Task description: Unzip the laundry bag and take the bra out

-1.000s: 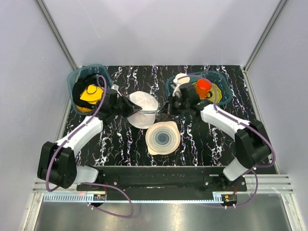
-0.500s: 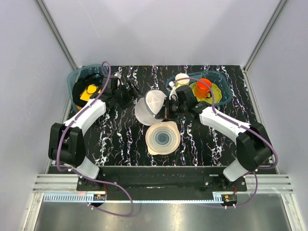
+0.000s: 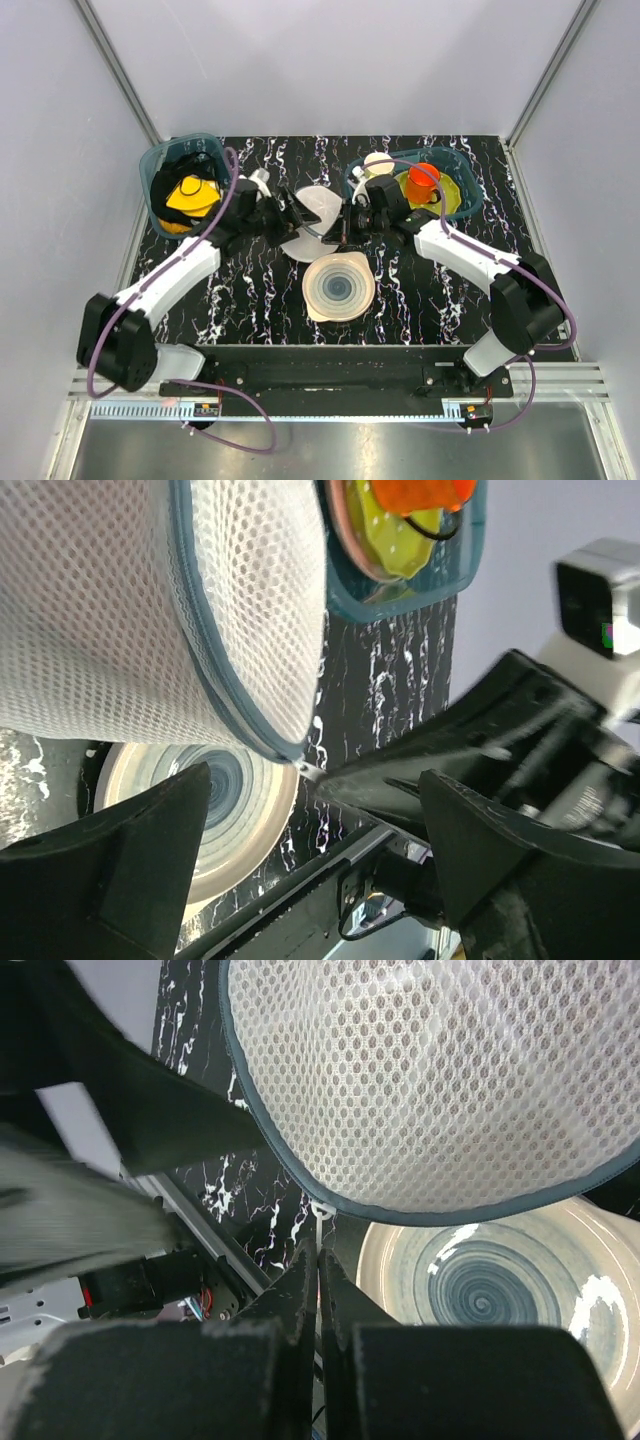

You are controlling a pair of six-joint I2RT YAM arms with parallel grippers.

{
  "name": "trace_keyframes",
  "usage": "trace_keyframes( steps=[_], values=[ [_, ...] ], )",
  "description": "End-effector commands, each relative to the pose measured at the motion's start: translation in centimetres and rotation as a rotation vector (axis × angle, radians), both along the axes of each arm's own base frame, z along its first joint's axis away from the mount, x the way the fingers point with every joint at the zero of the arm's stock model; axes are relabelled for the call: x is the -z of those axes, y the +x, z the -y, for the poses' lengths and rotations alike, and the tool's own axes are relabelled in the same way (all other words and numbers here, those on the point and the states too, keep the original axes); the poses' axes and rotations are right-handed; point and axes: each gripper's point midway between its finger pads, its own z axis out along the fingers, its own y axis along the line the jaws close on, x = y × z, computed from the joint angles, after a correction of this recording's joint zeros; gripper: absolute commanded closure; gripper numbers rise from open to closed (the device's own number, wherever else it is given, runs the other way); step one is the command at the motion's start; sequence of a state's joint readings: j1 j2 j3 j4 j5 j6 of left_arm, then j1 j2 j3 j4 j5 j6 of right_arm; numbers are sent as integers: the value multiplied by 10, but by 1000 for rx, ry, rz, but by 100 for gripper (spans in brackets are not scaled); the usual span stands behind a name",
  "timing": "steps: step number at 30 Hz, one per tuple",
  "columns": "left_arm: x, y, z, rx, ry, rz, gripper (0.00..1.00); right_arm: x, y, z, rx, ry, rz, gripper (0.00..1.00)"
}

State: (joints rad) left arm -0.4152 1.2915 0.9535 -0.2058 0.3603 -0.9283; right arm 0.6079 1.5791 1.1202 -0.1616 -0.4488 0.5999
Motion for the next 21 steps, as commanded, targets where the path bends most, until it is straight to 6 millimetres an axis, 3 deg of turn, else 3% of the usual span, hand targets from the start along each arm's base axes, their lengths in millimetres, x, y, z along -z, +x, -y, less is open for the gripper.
trace_keyframes(
  steps=[1, 3, 5, 6, 8, 9, 10, 12, 13, 15, 16, 21],
  values=[
    [13, 15, 21, 2, -49, -23, 15, -28, 9, -9, -6, 60, 56, 100],
    [20, 22, 21, -2, -36, -34, 23, -31, 8, -9, -6, 65, 53, 100],
    [12, 29, 23, -2, -39, -12, 32, -31, 7, -8, -5, 64, 51, 100],
    [15, 30, 24, 0, -32, -19, 49, -31, 6, -7, -3, 59, 51, 100],
    [8, 34, 22, -3, -19, -6, 67, -24, 7, -2, 10, 31, 54, 100],
    [10, 32, 17, -8, 0, -23, 84, -21, 9, 1, 21, 14, 58, 100],
    [6, 36, 11, -18, 11, -10, 89, -14, 15, 11, 48, -4, 56, 100],
    [7, 33, 0, -33, 26, -30, 91, -8, 28, 32, 104, -16, 47, 100],
    [1, 36, -10, -49, 30, -12, 90, -1, 40, 55, 160, -23, 34, 100],
    [-1, 35, -21, -61, 33, -5, 91, 2, 49, 72, 192, -23, 35, 100],
    [-4, 35, -24, -63, 37, 9, 100, 0, 50, 77, 192, -25, 46, 100],
    [-7, 48, -27, -43, 41, 22, 100, -12, 36, 54, 118, 37, 33, 100]
  ],
)
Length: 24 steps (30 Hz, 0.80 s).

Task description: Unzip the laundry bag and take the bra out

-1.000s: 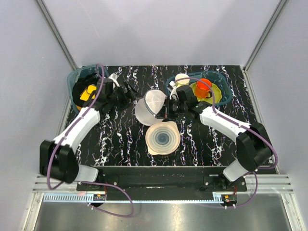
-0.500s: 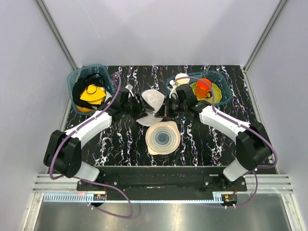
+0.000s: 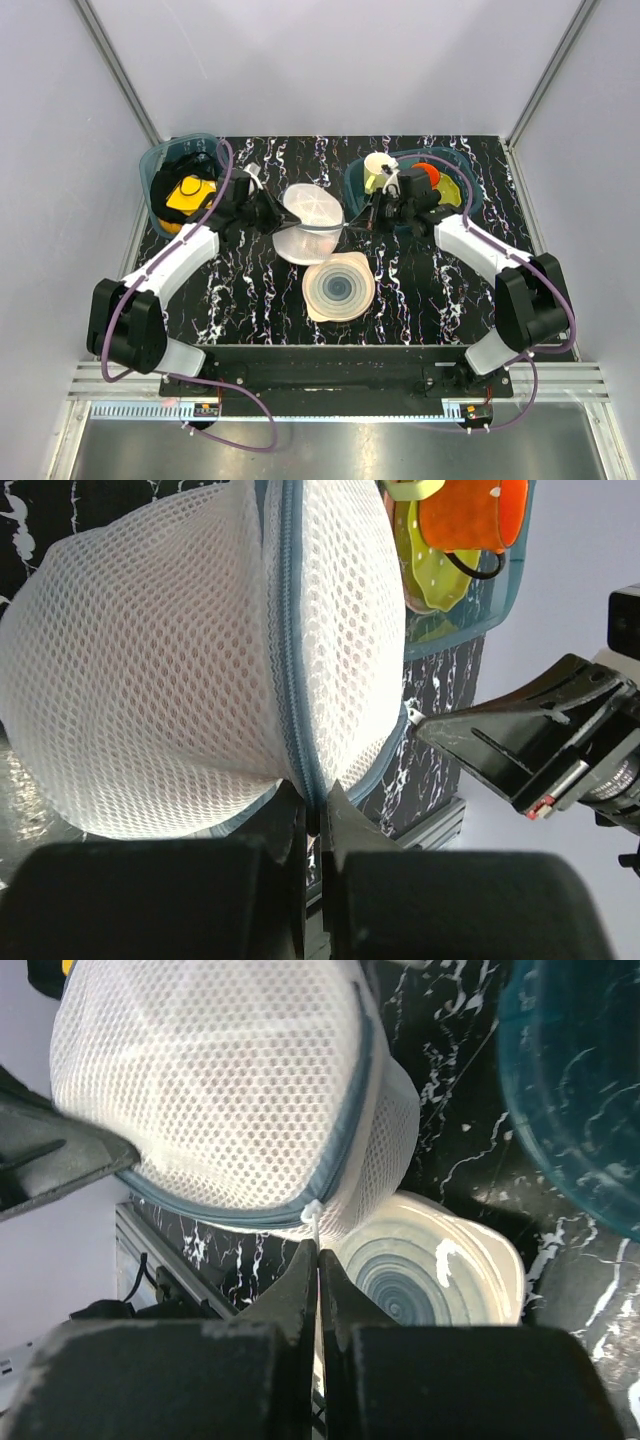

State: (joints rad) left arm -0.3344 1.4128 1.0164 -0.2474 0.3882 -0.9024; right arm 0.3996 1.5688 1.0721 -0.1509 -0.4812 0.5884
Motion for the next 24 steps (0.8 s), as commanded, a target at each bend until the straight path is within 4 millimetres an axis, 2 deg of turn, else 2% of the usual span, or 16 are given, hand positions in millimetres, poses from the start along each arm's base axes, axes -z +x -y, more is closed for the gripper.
trace_keyframes(
  steps=[1, 3, 4, 5, 6, 7, 10, 12, 13, 15, 16, 17, 19, 20, 21, 24],
  values=[
    [-29, 23, -10, 3, 11, 101, 100, -25, -14, -16, -56, 35, 62, 100],
    [-27, 36, -12, 3, 8, 100, 94, -30, -18, -20, -63, 47, 68, 100],
    [-27, 40, -12, 14, 16, 110, 79, -33, -21, -22, -64, 57, 68, 100],
    [-28, 45, -11, 22, 20, 117, 42, -36, -23, -24, -71, 63, 72, 100],
    [-17, 48, -9, 33, 34, 84, 31, -38, -28, -29, -84, 70, 74, 100],
    [-28, 54, -6, 51, 31, 112, 23, -45, -31, -32, -87, 84, 77, 100],
    [-39, 51, 0, 92, 16, 123, 7, -53, -39, -44, -89, 116, 69, 100],
    [-40, 44, -5, 78, 41, 121, 6, -58, -38, -49, -78, 142, 73, 100],
    [-53, 38, -9, 70, 43, 152, 6, -59, -38, -51, -72, 155, 65, 100],
    [-50, 26, -16, 46, 59, 141, 6, -58, -35, -53, -66, 159, 64, 100],
    [-62, 17, -18, 29, 38, 154, 7, -55, -33, -54, -65, 158, 58, 100],
    [-49, 8, -20, 16, 40, 123, 8, -55, -32, -55, -64, 159, 57, 100],
    [-41, -6, -13, -20, 15, 76, 15, -52, -31, -57, -70, 160, 50, 100],
    [-44, -13, -10, -32, 4, 93, 15, -53, -30, -58, -72, 162, 53, 100],
    [-31, -22, 0, -16, -15, 82, 15, -52, -30, -59, -75, 162, 48, 100],
    [-28, -26, 15, -20, -104, 66, 14, -48, -28, -61, -78, 159, 42, 100]
  ],
)
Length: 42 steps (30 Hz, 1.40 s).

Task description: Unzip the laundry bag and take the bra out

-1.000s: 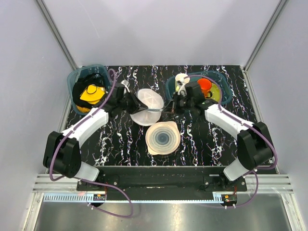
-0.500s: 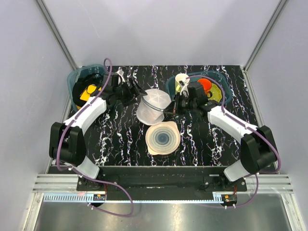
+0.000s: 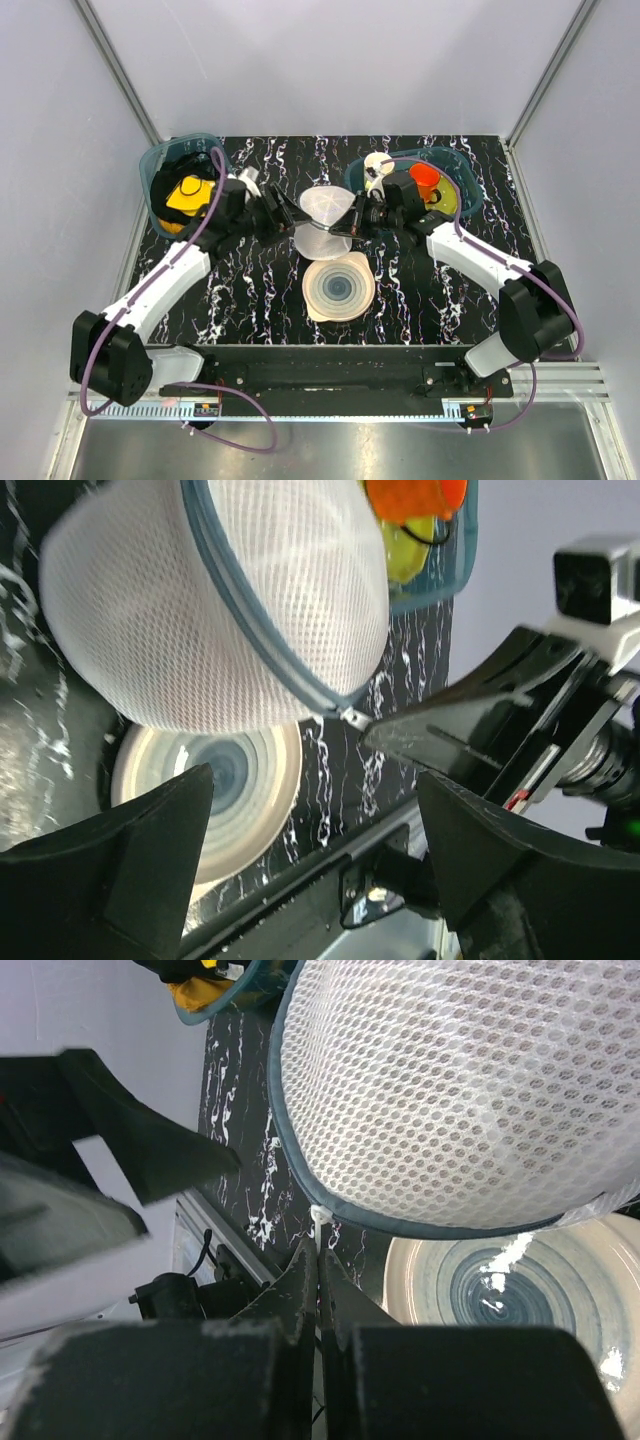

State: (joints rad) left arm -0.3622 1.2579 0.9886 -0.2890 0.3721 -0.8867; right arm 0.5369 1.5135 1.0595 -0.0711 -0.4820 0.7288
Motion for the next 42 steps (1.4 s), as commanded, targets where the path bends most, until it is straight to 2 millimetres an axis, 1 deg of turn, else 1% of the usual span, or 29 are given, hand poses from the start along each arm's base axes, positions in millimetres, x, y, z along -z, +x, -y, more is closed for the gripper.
trace_keyframes(
  steps=[1, 4, 5, 6, 7, 10, 11, 12, 13, 14, 15, 17, 18, 19, 20, 21, 22, 23, 26, 27, 29, 30, 33, 36, 42],
  values=[
    [9, 3, 17, -48, -94, -31, 14, -13, 7, -10, -10, 42, 34, 100],
    [6, 12, 28, -55, -111, -14, 14, -13, 6, -11, -13, 40, 33, 100],
    [12, 15, 34, -50, -104, -22, 14, -13, 6, -10, -15, 39, 35, 100],
    [11, 19, 35, -57, -106, -24, 15, -14, 6, -10, -16, 38, 39, 100],
    [14, 20, 38, -53, -107, -37, 16, -13, 5, -10, -16, 37, 36, 100],
    [17, 32, 40, -90, -114, -38, 28, -14, 4, -8, -12, 34, 44, 100],
    [17, 34, 42, -94, -118, -37, 38, -15, 3, -8, -13, 34, 46, 100],
    [20, 36, 43, -97, -113, -42, 43, -16, 3, -7, -12, 32, 53, 100],
    [18, 39, 44, -98, -112, -35, 48, -14, 3, -6, -8, 26, 49, 100],
    [21, 40, 43, -104, -102, -47, 54, -14, 3, -6, -7, 24, 51, 100],
    [22, 42, 42, -107, -94, -48, 66, -12, 2, -4, -8, 16, 53, 100],
    [22, 46, 39, -119, -84, -49, 84, -6, 4, 1, 8, -16, 62, 100],
    [22, 47, 37, -120, -80, -48, 99, -1, 5, 7, 35, -39, 72, 100],
    [20, 47, 35, -120, -83, -45, 100, 2, 7, 11, 50, -54, 77, 100],
    [23, 48, 30, -128, -82, -52, 100, 5, 8, 16, 58, -70, 89, 100],
    [22, 48, 27, -130, -85, -48, 100, 11, 6, 22, 65, -81, 84, 100],
    [19, 47, 25, -127, -91, -41, 100, 12, 9, 28, 80, -85, 83, 100],
    [21, 47, 19, -137, -91, -42, 100, 19, 8, 33, 83, -94, 73, 100],
    [18, 47, 9, -150, -86, -31, 100, 24, 10, 46, 105, -111, 72, 100],
    [21, 45, 7, -149, -78, -32, 100, 25, 11, 51, 121, -123, 77, 100],
    [17, 44, 0, -161, -77, -22, 100, 30, 12, 59, 133, -153, 80, 100],
    [18, 42, -3, -161, -71, -21, 100, 29, 16, 67, 161, -166, 87, 100],
    [15, 41, -11, -163, -61, -7, 100, 31, 19, 79, 182, -192, 96, 100],
    [15, 39, -12, -147, -52, -4, 100, 31, 20, 80, 171, -214, 107, 100],
    [15, 39, -5, -98, -65, 9, 100, 31, 13, 77, 132, -202, 102, 100]
  ],
)
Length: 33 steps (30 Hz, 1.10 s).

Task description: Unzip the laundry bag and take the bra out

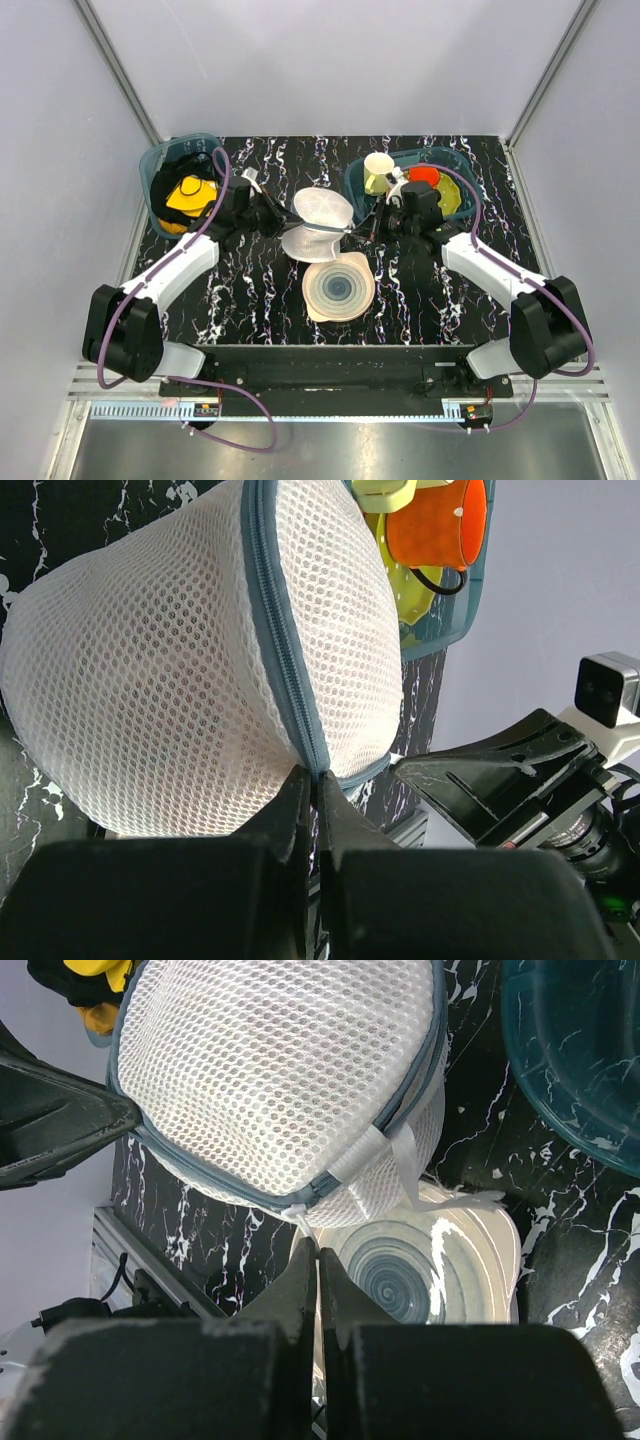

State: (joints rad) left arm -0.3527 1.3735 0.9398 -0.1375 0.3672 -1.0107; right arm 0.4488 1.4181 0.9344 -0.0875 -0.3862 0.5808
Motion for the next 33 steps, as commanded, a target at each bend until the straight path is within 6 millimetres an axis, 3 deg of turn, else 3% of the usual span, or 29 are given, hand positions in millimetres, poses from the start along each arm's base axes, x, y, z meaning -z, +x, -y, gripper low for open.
trace_keyframes(
  steps=[1, 2, 3, 4, 5, 6, 8, 12, 13, 14, 16, 17, 19, 23, 30, 33],
  values=[
    [-18, 14, -12, -19, 4, 96, 100, 3, 2, 20, 28, -64, 11, 100],
    [-18, 14, -11, -14, 6, 102, 100, 2, 2, 20, 28, -63, 12, 100],
    [-19, 13, -11, -10, 6, 106, 100, 2, 1, 21, 26, -68, 7, 93],
    [-22, 13, -11, -10, 7, 117, 100, 2, 1, 22, 27, -73, 6, 79],
    [-24, 14, -12, -4, 16, 129, 100, -2, 3, 22, 29, -76, 18, 52],
    [-27, 15, -13, -10, 26, 145, 100, -3, 3, 23, 33, -84, 13, 41],
    [-33, 16, -16, -4, 52, 180, 100, -16, 6, 23, 36, -79, 43, 27],
    [-46, 14, -14, 33, 53, 254, 100, -37, 10, 20, 34, -60, 79, 25],
    [-48, 13, -13, 40, 53, 262, 95, -41, 12, 20, 38, -57, 85, 24],
    [-49, 12, -13, 49, 58, 272, 72, -48, 13, 19, 41, -48, 96, 24],
    [-54, 8, -17, 47, 73, 290, 49, -53, 14, 20, 47, -46, 106, 24],
    [-55, 7, -20, 48, 94, 303, 30, -57, 15, 19, 49, -40, 112, 24],
    [-60, 6, -30, 20, 145, 313, 21, -59, 16, 19, 53, -38, 114, 24],
    [-63, 8, -40, 14, 207, 324, 20, -56, 16, 18, 41, -40, 105, 25],
    [-49, 13, -51, 0, 295, 279, 14, -56, 15, 18, 46, -40, 101, 25],
    [-39, 15, -65, -35, 375, 243, 13, -56, 16, 17, 41, -37, 98, 25]
  ],
)
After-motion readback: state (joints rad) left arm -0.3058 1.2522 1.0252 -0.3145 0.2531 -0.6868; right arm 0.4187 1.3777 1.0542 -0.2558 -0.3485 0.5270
